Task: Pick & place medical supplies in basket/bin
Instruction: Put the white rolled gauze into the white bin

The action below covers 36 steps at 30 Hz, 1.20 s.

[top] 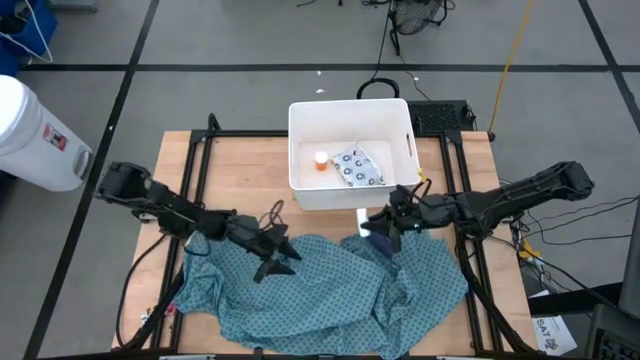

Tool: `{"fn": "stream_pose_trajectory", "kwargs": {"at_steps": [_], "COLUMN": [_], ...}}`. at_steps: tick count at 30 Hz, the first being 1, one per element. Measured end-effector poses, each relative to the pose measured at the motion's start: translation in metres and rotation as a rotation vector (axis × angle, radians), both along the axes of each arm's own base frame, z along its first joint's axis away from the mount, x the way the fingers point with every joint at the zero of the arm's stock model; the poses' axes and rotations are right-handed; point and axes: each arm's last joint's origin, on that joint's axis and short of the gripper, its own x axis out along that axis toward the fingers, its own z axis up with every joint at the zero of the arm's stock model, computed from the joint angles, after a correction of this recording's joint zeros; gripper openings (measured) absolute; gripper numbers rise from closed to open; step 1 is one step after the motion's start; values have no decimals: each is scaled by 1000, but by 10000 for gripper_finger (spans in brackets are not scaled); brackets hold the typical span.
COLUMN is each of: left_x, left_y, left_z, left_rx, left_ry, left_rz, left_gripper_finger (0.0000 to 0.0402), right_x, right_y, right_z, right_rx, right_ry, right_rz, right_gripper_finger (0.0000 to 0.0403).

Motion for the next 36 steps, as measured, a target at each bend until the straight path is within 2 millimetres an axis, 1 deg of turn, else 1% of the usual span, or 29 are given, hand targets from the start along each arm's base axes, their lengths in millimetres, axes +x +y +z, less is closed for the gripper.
{"fn": "stream_pose_trajectory", "kwargs": {"at_steps": [4,8,13,16,18,20,22,26,33,36], "left_x": [18,35,44,41,38,36,32,21,6,1], "left_y": [-5,-9,-10,-10,-10,-12,-17,-24,-37,-43], "left_z": [-15,-29,-54,-69,-78,-83,-86,-90,-88,-87], "left_rx": [1,21,71,108,93,68,61,40,-21,-43], "left_ry": [62,121,329,449,522,540,504,469,514,540], "left_rz": [-72,-77,-36,14,51,72,68,103,116,95], "left_gripper_finger": [243,243,243,243,243,243,243,243,244,244], "right_x": [0,0,1,1,1,1,1,1,2,2], "right_y": [-2,-2,-2,-2,-2,-2,-2,-1,-4,-6], "right_z": [0,0,1,1,1,2,4,4,5,9], "right_rx": [-8,-20,-23,-31,-36,-37,-39,-38,-34,-39], "right_ry": [0,-4,-8,-9,-13,-26,-41,-45,-48,-83], "right_rz": [-6,-3,-1,2,4,4,5,5,-10,-17], "right_gripper_finger": [28,28,31,27,26,27,29,29,27,27]}}
